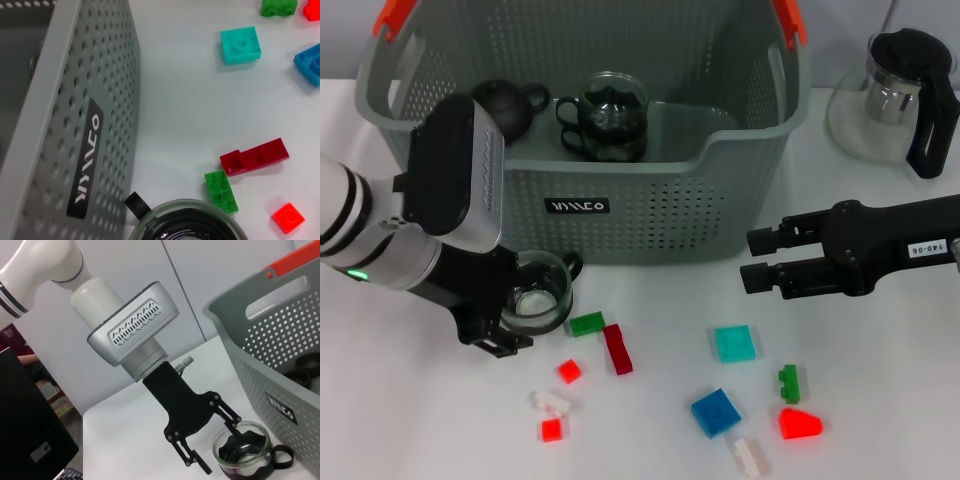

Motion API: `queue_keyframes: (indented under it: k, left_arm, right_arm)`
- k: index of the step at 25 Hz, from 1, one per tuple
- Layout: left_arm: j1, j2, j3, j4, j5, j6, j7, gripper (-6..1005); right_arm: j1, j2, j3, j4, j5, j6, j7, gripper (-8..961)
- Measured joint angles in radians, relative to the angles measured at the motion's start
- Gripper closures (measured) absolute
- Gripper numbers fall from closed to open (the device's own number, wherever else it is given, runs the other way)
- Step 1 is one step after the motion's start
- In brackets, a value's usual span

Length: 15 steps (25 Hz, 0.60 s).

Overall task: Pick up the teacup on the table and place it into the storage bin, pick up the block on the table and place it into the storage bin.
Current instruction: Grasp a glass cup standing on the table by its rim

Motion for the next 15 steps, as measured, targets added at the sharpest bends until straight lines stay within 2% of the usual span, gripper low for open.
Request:
queue_keyframes:
  k: [11,15]
  left_arm:
    - [-0.002,-0.003,0.017,-0.037,0.003,-0.038,-0.019,267]
    - [-0.007,-0.002,0.025,-0.050,0.022,-0.048,-0.031,384]
  right_arm:
    - [-0.003,0.000,0.000,0.000,0.000,0.000,0.000,311]
    - [-0.003,0.000,0.000,0.000,0.001,0.000,0.000,311]
